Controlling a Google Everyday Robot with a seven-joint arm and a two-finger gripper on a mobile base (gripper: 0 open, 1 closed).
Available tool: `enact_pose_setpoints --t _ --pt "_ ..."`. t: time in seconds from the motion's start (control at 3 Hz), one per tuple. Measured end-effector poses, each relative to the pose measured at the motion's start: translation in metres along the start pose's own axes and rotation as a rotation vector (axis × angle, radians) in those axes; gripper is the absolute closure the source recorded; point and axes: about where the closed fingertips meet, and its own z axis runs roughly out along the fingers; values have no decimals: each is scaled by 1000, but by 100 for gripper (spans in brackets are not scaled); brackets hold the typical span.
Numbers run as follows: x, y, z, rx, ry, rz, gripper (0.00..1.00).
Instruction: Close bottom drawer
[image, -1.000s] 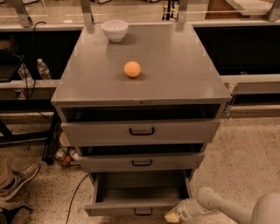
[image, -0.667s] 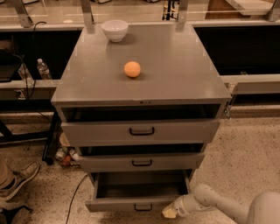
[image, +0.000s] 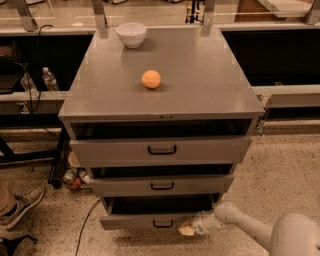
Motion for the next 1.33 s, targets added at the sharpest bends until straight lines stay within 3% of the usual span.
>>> enact_pose_setpoints --t 0.67,1.33 --pt "-8 -5 -1 25 -26 -23 100" --pt "-24 -33 -31 170 -131 -61 100"
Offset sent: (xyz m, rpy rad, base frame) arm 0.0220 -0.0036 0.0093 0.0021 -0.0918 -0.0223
